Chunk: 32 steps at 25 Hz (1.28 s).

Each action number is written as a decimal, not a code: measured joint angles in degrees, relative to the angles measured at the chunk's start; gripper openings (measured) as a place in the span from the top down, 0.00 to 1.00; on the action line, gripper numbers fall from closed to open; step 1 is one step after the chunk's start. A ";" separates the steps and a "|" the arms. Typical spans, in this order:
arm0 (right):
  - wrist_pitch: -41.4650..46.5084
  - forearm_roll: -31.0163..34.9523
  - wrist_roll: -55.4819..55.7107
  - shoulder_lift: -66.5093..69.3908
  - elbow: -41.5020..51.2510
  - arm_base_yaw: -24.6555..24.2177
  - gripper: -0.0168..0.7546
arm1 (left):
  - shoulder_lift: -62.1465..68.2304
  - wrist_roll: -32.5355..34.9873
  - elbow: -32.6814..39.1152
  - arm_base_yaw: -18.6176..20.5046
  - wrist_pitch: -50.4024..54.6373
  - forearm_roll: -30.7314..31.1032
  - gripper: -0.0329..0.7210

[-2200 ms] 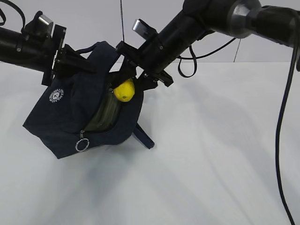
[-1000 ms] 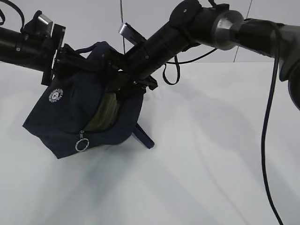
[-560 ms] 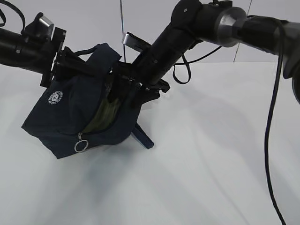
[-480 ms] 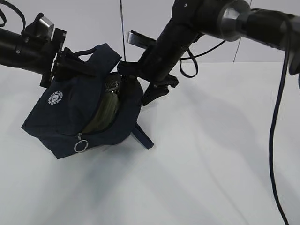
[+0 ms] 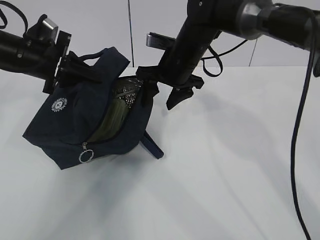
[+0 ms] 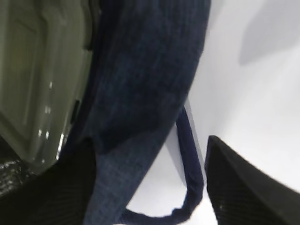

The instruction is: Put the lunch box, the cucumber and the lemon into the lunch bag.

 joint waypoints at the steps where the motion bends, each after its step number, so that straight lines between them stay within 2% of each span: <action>1: 0.00 0.39 0.00 0.36 0.00 0.00 0.28 | 0.00 0.00 0.00 0.00 0.00 0.00 0.97; 10: -3.21 5.19 0.13 3.42 -0.05 0.00 0.28 | 0.00 0.00 0.00 0.00 0.00 -0.67 0.97; 17: -4.28 5.94 0.13 4.55 -0.05 0.00 0.35 | 0.00 0.00 0.00 0.00 0.00 -0.67 0.97; 27: -4.54 7.30 0.13 6.17 -0.05 0.00 0.37 | 0.00 0.00 0.00 0.00 0.00 -0.80 0.97; 32: -3.51 7.52 -0.10 6.34 -0.05 0.00 0.43 | 0.00 0.00 0.00 0.00 0.00 -0.80 0.97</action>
